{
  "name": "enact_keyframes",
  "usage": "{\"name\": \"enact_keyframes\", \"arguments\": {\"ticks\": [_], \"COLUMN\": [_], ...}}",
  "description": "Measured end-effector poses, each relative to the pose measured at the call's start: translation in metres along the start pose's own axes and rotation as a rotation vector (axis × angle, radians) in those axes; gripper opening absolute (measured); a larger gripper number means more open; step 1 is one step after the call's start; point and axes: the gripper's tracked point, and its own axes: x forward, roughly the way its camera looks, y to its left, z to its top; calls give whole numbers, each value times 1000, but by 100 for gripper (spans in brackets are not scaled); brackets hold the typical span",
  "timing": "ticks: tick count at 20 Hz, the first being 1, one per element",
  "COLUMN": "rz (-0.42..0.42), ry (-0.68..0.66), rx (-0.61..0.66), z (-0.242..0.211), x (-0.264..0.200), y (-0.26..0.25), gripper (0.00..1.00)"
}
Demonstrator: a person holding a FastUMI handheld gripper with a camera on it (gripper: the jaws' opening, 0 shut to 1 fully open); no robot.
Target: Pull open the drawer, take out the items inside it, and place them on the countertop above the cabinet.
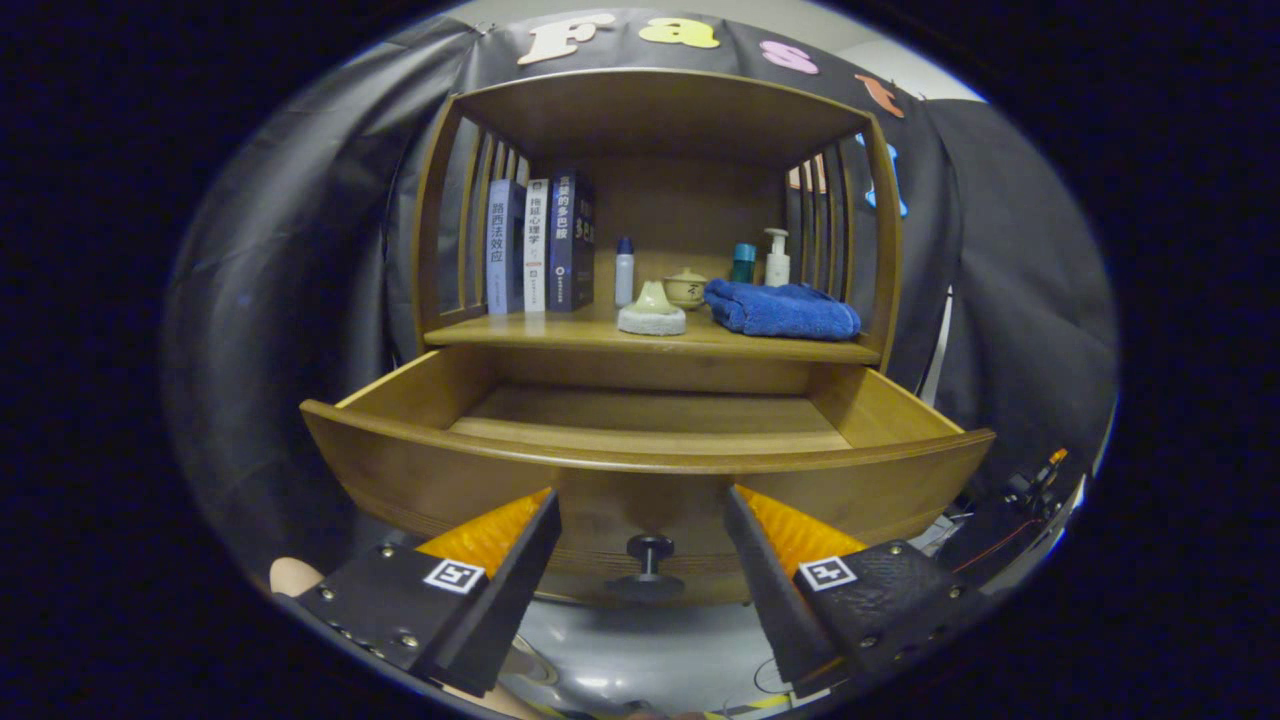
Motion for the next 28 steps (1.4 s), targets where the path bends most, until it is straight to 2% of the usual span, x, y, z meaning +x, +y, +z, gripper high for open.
{"name": "enact_keyframes", "arguments": {"ticks": [4, 15, 28], "rz": [-29, -5, -12], "ry": [-4, -33, -48], "rx": [-8, -5, 12], "z": [0, 12, 31], "x": [5, 23, 92], "y": [-3, -7, -3], "gripper": [98, 98, 99]}}
